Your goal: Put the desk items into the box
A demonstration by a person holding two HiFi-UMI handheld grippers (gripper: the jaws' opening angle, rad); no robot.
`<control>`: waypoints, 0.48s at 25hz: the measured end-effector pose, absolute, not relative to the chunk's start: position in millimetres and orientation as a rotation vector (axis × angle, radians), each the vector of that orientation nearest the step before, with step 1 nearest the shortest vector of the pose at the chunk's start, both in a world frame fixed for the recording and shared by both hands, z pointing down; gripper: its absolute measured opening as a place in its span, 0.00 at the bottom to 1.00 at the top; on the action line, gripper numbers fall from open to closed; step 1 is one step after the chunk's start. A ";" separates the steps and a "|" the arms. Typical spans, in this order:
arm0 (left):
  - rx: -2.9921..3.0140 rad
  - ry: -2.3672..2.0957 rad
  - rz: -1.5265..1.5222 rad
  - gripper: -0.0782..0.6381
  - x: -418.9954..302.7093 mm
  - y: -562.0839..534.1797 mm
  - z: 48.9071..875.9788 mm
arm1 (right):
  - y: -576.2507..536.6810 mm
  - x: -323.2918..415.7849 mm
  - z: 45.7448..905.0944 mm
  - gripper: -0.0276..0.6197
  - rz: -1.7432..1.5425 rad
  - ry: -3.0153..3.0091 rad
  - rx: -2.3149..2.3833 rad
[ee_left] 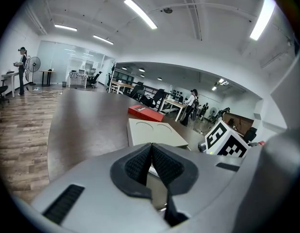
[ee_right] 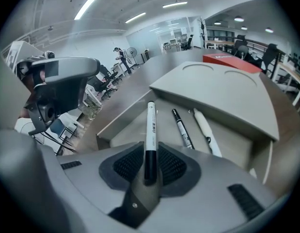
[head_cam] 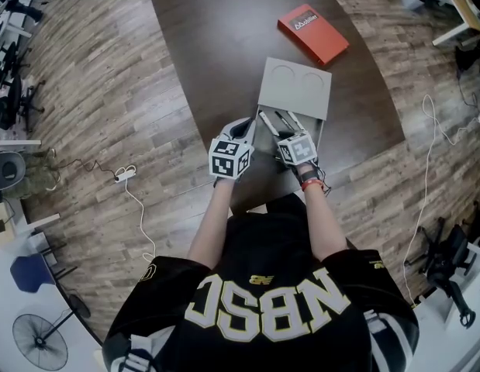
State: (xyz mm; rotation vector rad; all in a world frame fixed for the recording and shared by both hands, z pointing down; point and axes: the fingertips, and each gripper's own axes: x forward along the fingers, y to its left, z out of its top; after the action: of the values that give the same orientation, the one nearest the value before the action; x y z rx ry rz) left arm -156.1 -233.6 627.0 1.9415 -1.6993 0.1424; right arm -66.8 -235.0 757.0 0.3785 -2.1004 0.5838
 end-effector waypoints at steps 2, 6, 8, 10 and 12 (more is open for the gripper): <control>1.950 -1.693 0.146 0.13 -155.6 -232.1 626.6 | -237.1 -65.9 753.2 0.20 0.582 -2.116 0.402; 1.973 -1.678 0.151 0.13 -154.7 -229.6 624.3 | -245.7 -63.6 737.8 0.19 0.585 -2.157 0.472; 1.992 -1.665 0.153 0.13 -151.4 -229.9 622.1 | -248.8 -59.9 732.3 0.19 0.587 -2.176 0.508; 2.017 -1.651 0.156 0.13 -147.4 -231.7 618.7 | -251.7 -54.9 721.4 0.18 0.585 -2.193 0.555; 2.045 -1.638 0.157 0.13 -143.2 -234.4 614.1 | -254.6 -49.3 712.4 0.17 0.595 -2.212 0.599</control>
State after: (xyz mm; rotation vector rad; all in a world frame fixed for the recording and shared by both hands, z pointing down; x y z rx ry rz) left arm -143.2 -234.4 614.1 2.0448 -1.6380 0.1573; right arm -49.3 -254.6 712.4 0.5992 -2.2119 0.5954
